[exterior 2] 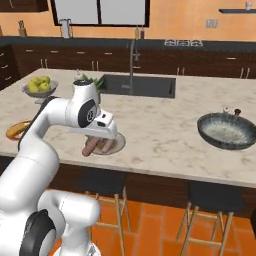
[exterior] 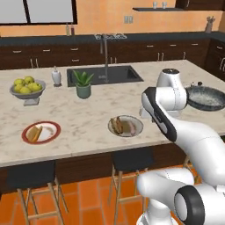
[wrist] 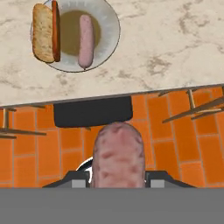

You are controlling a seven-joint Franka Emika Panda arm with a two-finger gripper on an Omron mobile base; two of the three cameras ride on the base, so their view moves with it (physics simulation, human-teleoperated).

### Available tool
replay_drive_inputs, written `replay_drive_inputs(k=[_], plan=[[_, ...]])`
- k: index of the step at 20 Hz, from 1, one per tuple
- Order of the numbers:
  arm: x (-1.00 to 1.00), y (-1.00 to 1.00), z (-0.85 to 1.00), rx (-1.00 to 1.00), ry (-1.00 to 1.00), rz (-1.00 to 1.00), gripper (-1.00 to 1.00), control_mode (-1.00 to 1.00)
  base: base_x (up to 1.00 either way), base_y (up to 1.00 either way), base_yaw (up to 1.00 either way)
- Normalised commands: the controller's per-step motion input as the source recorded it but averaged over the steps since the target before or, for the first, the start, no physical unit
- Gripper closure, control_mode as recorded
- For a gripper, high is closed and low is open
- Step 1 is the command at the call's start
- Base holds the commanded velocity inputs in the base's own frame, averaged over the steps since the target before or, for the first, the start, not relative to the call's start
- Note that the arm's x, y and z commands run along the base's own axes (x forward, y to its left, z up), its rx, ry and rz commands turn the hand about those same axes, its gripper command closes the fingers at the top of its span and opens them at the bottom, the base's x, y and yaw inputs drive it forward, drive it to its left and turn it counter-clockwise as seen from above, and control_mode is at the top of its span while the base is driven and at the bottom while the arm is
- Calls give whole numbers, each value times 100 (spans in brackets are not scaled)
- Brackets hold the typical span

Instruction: Place one bun and one sausage from the bowl on each plate.

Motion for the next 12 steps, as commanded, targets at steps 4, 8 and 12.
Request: replay_drive_inputs(k=[4, 8, 12], plan=[[0, 0, 0, 0, 0, 0, 100, 100, 0, 100, 0], [0, 0, 0, 0, 0, 0, 100, 100, 0, 100, 0], [0, 0, 0, 0, 0, 0, 100, 100, 10, 96, -2]])
